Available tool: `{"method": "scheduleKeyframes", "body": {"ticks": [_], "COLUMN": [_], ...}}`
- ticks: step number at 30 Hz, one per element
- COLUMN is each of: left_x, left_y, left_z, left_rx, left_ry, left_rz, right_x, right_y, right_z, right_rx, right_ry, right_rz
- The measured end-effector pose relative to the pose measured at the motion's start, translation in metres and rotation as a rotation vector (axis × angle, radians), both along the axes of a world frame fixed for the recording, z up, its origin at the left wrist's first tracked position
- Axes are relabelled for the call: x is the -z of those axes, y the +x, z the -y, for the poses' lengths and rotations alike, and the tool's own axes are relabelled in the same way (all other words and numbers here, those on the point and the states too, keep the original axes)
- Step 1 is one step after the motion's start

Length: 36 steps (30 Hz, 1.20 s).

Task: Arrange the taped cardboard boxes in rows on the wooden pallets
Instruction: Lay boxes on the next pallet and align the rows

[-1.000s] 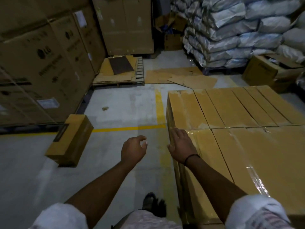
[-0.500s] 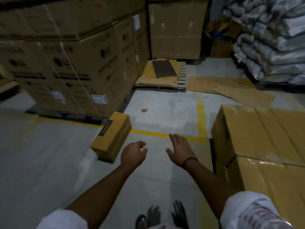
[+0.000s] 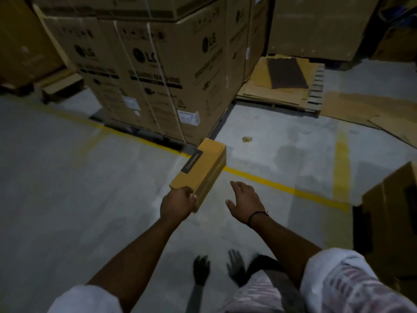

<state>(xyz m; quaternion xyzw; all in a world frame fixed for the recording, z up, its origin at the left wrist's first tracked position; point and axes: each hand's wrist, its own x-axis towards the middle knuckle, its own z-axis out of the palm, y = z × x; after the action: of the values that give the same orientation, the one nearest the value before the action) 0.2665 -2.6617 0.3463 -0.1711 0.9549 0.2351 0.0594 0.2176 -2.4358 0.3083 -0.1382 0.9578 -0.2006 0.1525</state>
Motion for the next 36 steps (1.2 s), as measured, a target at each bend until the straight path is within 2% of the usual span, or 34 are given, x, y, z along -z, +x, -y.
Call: {"method": "scheduleKeyframes", "body": {"ticks": [10,14,18,22,30,36], "left_x": [0.048,0.056,0.058,0.062,0.11,0.146], "left_y": [-0.128,-0.178,-0.231,-0.268,-0.353,-0.412], "left_z": [0.08,0.118,0.157,0.179,0.228,0.276], "left_rx": [-0.057,-0.046,-0.072,-0.07,0.106,0.267], "left_ry": [0.047,-0.044,-0.05,-0.007,0.014,0.127], "left_rz": [0.097,0.179,0.209,0.245,0.379,0.504], "right_x": [0.048,0.058,0.065,0.069,0.093,0.119], "right_y": [-0.155,-0.227,-0.287,-0.314,-0.355,-0.37], "right_z": [0.08,0.114,0.141,0.158,0.181,0.215], "right_rx": [-0.044,-0.074,-0.102,-0.067,0.168,0.252], "right_ry": [0.064,0.098,0.134,0.118,0.087,0.143], "right_rz": [0.155,0.219,0.271,0.302,0.374,0.445]}}
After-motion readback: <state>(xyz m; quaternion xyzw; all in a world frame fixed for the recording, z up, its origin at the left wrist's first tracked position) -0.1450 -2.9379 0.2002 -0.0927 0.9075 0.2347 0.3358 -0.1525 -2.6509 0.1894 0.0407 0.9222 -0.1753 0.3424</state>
